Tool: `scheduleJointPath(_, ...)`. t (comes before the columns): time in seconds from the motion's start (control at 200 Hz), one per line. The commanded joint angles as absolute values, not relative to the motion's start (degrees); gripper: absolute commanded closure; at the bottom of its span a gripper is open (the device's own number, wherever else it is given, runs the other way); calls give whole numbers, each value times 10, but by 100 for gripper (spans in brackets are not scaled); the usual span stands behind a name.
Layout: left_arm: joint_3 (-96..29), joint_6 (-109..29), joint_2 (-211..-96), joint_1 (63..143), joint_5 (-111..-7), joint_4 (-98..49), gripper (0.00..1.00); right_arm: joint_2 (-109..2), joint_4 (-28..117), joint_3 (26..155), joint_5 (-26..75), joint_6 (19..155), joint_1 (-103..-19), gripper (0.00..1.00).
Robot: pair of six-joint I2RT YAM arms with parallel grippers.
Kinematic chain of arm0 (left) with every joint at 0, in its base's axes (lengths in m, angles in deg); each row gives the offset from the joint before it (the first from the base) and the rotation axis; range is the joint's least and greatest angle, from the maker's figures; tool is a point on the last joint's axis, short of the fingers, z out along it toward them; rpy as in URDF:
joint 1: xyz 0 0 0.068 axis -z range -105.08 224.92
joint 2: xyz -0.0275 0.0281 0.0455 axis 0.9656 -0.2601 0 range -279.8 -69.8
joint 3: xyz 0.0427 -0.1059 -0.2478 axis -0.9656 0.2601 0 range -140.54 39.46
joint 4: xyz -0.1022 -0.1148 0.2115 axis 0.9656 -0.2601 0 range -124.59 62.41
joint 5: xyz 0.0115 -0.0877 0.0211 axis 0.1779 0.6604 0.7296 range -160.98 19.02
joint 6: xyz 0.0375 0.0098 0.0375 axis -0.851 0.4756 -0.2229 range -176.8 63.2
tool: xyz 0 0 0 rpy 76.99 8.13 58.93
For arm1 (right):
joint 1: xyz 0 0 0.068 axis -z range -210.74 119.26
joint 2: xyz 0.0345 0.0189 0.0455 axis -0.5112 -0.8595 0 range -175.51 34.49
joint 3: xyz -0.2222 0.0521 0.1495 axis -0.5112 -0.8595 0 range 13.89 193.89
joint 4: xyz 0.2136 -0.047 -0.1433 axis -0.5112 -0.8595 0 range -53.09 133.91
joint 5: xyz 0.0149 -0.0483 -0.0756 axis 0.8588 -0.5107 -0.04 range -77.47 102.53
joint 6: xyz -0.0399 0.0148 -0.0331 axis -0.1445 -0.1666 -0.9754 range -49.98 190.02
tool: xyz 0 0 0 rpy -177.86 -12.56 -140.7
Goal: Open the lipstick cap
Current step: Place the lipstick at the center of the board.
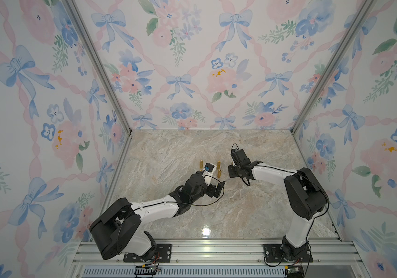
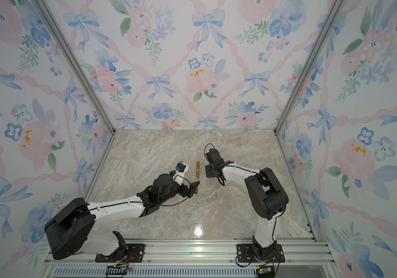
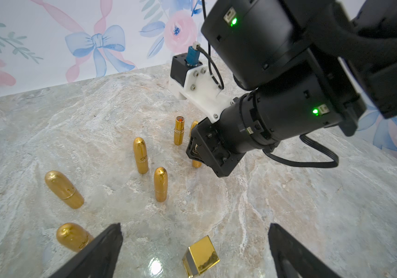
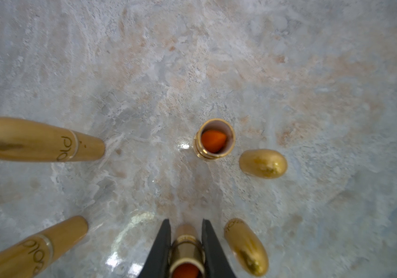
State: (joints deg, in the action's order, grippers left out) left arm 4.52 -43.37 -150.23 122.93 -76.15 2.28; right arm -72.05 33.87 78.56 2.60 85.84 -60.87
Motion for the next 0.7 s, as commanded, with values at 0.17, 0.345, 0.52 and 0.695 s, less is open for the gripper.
scheduleJointPath(0.17,37,-428,-1509,1233,-772,18,2,-728,354,767,17,855,-613,78)
scheduleJointPath(0.345,36,-431,-1507,1233,-774,18,2,-721,344,777,17,852,-615,68)
scheduleJointPath(0.52,38,-434,-1503,1233,-776,19,2,-712,331,791,17,847,-619,63)
scheduleJointPath(0.695,43,-438,-1493,1232,-781,18,2,-693,313,801,16,850,-619,58)
